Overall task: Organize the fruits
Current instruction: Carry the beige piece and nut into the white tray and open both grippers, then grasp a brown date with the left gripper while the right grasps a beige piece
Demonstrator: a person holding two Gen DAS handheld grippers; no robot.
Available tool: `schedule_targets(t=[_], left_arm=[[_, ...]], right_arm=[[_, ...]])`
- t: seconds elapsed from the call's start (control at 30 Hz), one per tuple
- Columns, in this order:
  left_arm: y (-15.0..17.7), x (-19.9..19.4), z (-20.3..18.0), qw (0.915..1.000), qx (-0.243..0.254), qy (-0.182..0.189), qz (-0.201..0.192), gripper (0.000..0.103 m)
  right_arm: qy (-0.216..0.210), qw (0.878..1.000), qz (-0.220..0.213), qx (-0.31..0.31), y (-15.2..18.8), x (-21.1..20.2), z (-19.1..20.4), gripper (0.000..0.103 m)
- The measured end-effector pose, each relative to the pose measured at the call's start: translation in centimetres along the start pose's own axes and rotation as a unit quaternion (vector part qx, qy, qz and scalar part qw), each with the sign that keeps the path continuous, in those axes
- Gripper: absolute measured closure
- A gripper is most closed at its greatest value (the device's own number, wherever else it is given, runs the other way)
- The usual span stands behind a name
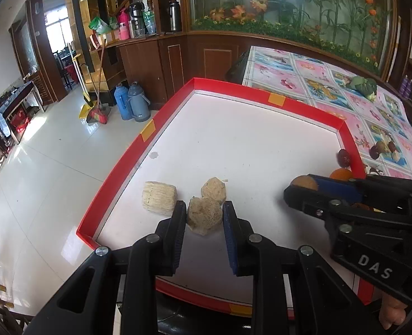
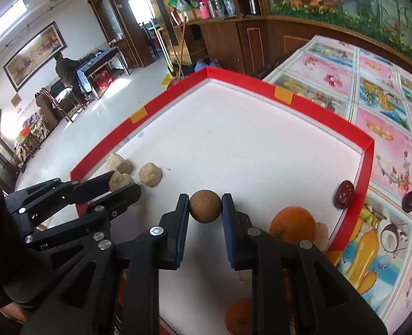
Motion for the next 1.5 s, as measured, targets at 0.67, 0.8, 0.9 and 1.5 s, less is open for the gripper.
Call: schedule_targets(t=[0.67, 0.8, 0.9, 1.5], left_arm=[[0.4, 1.0, 0.4, 0.9993, -0.016, -0.013, 0.03, 0.042], [0.3, 0.8, 0.5, 0.9991, -0.023, -0.018, 0.031, 0.041], [-0.1, 0.6, 0.0, 0.9992, -0.021, -0.02, 0.028, 0.039], [-4.1, -0.9, -11.2, 0.9967, 0.081, 0.001, -0.005, 0.026]], right_arm=[[-0.027, 0.999, 0.025, 0.02, -0.2, 0.2, -0.7, 0.076], [-0.041, 0.998, -0.022, 0.03, -0.8, -2.1, -1.8, 0.068], [-0.035, 0.997, -0.054, 0.036, -1.1, -3.9, -3.1, 0.06], [0.066, 0.979, -0.119, 0.152, 2.8, -12.6, -19.6, 0.059]])
Point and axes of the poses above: each gripper's, at about its wrist camera, not at the fingertips, and x roughly the way its jaws point, z to its left, y to its underside, the point moved 4 cm from there along x, roughly the way its jaws point, and after that the axes turned 1 degree about x, right-handed, at the moved point
